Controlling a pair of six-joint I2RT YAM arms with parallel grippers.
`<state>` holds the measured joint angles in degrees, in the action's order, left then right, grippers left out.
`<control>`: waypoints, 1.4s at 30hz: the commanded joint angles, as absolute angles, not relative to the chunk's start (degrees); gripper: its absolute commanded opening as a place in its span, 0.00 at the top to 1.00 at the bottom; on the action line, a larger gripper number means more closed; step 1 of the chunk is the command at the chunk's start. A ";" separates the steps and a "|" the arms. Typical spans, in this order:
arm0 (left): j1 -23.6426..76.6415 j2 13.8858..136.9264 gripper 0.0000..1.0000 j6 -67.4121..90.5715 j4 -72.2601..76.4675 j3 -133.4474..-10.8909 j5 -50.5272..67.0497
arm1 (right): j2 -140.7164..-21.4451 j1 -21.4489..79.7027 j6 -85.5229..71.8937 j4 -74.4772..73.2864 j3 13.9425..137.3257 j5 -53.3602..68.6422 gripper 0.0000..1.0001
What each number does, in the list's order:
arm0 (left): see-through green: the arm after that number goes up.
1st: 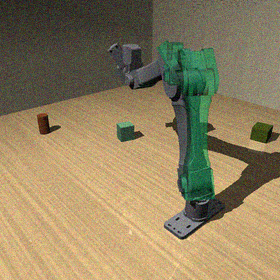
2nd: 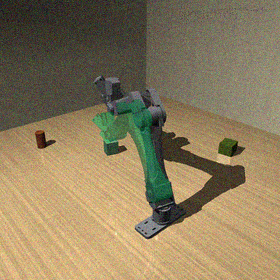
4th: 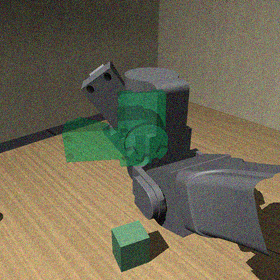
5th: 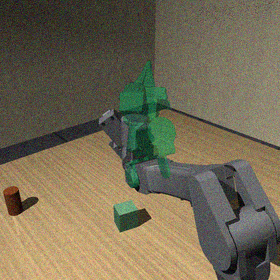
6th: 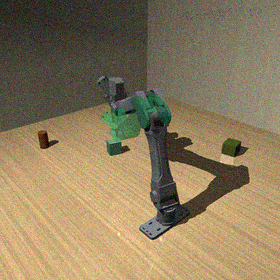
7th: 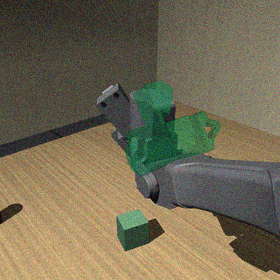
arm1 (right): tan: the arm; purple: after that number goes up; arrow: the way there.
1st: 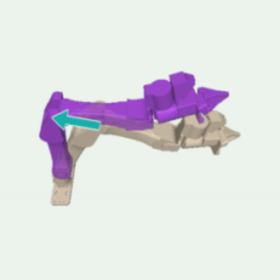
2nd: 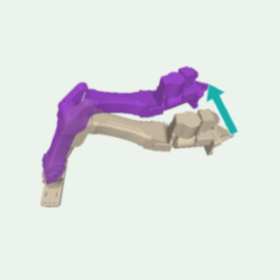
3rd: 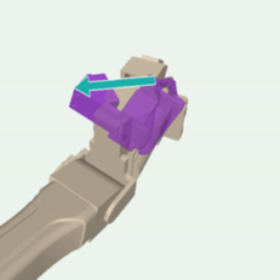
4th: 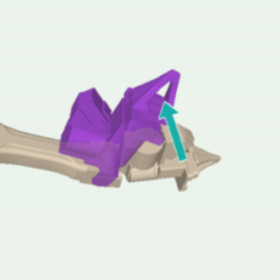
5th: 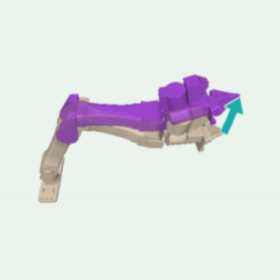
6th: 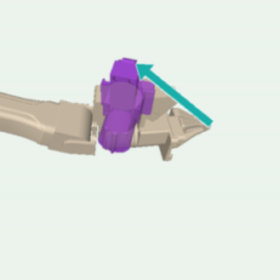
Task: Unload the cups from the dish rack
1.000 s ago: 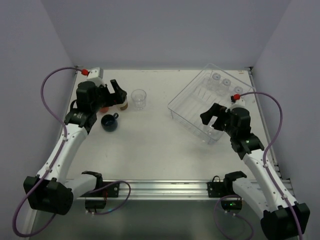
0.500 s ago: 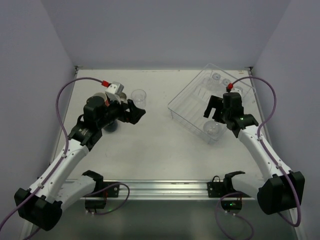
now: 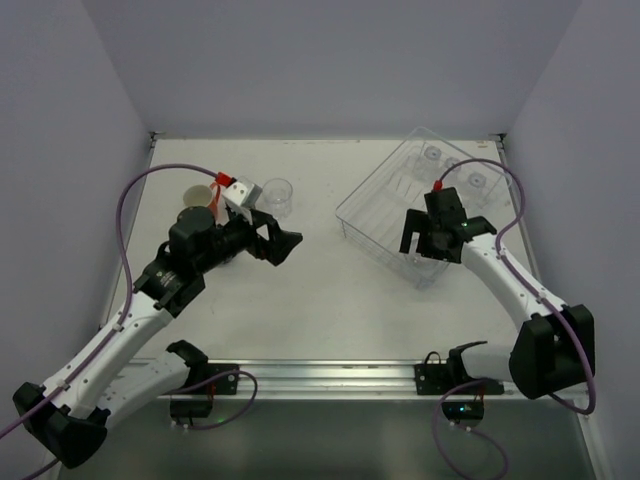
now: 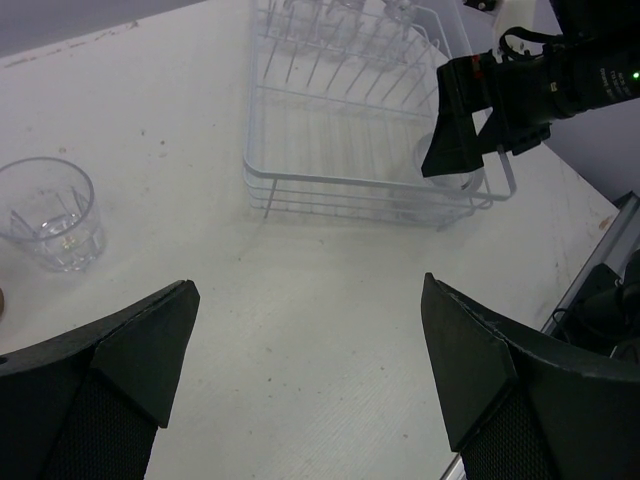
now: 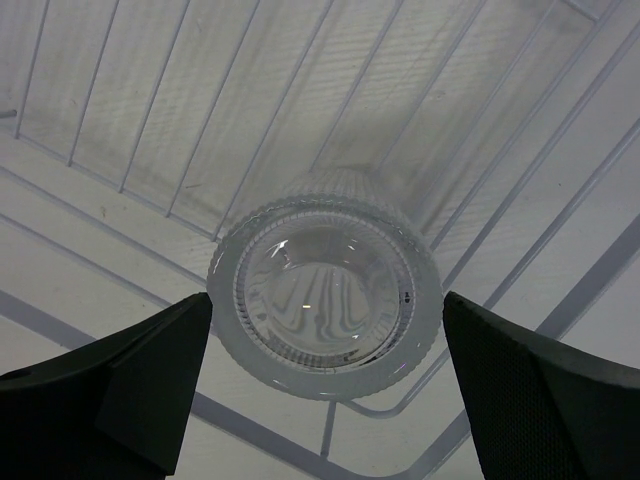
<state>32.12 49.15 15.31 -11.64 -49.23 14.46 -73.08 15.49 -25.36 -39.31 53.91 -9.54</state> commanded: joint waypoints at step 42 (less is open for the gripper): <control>32.26 53.96 0.00 14.50 -10.99 -49.57 13.71 | -69.18 17.49 -35.93 -16.91 49.15 3.39 0.01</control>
